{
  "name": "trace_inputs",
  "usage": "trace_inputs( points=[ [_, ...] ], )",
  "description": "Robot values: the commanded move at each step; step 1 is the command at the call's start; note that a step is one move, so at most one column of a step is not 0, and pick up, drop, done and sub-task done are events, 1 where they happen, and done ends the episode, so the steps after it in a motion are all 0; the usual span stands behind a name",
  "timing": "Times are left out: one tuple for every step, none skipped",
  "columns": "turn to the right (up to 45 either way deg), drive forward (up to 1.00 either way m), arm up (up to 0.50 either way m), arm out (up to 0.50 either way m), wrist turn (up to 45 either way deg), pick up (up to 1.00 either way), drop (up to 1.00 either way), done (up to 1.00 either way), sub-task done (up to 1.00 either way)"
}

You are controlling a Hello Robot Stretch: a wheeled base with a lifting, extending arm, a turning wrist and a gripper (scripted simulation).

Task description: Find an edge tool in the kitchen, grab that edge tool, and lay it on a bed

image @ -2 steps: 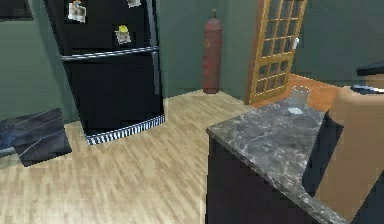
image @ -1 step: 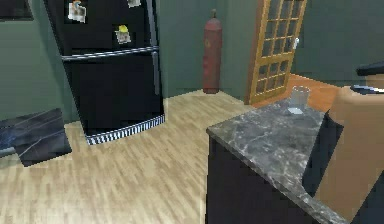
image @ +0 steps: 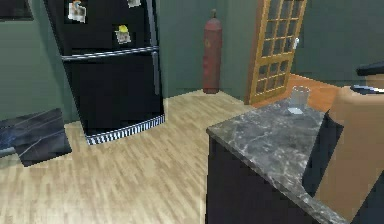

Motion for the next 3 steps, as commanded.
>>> trace_inputs(
  points=[
    [-45.0, 0.00, 0.00, 0.00, 0.0, 0.00, 0.00, 0.00, 0.00],
    [-45.0, 0.00, 0.00, 0.00, 0.0, 0.00, 0.00, 0.00, 0.00],
    [-24.0, 0.00, 0.00, 0.00, 0.0, 0.00, 0.00, 0.00, 0.00]
  ],
)
